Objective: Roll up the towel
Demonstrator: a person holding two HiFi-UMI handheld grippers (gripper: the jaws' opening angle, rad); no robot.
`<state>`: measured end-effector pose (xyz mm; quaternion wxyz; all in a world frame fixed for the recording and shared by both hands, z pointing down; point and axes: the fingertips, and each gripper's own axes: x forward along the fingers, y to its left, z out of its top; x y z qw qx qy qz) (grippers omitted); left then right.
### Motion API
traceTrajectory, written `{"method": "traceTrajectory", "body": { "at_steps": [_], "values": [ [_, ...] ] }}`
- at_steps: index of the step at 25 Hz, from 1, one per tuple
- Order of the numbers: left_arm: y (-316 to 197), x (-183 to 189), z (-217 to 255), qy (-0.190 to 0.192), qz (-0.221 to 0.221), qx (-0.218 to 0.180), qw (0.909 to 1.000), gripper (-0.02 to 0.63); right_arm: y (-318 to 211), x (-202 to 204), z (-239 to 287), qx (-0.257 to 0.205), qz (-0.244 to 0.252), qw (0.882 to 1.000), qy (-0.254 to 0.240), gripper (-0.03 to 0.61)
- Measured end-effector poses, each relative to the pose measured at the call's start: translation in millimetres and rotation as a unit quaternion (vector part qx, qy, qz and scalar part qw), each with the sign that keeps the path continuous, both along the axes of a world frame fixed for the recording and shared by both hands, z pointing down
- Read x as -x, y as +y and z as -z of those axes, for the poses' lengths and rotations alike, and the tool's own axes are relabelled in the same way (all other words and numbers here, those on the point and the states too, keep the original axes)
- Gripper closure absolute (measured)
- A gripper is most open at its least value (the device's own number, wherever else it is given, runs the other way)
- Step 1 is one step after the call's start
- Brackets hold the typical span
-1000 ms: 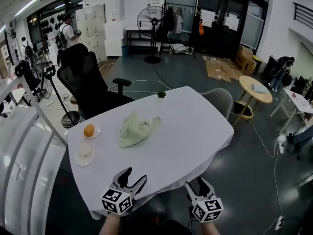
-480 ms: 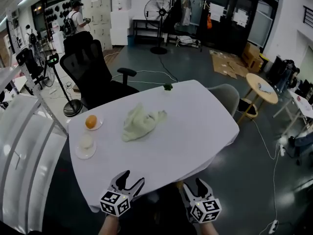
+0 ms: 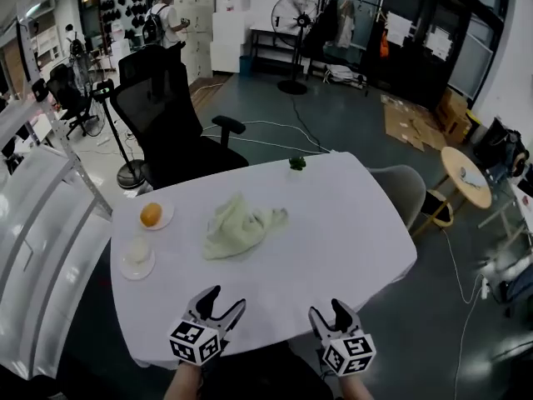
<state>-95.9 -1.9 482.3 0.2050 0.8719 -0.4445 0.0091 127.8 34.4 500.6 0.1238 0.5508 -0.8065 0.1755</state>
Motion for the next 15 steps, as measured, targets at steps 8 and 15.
{"method": "traceTrajectory", "body": {
  "at_steps": [8,15],
  "values": [
    [-71,-18,16,-0.009,0.053,-0.007,0.9985,0.296,-106,-18,17,-0.011,0.073,0.997,0.015,0.324],
    [-110,-28,5,-0.045,0.081,0.009,0.9956,0.296,-183,-23,12,-0.013,0.132,0.99,0.041,0.322]
  ]
}}
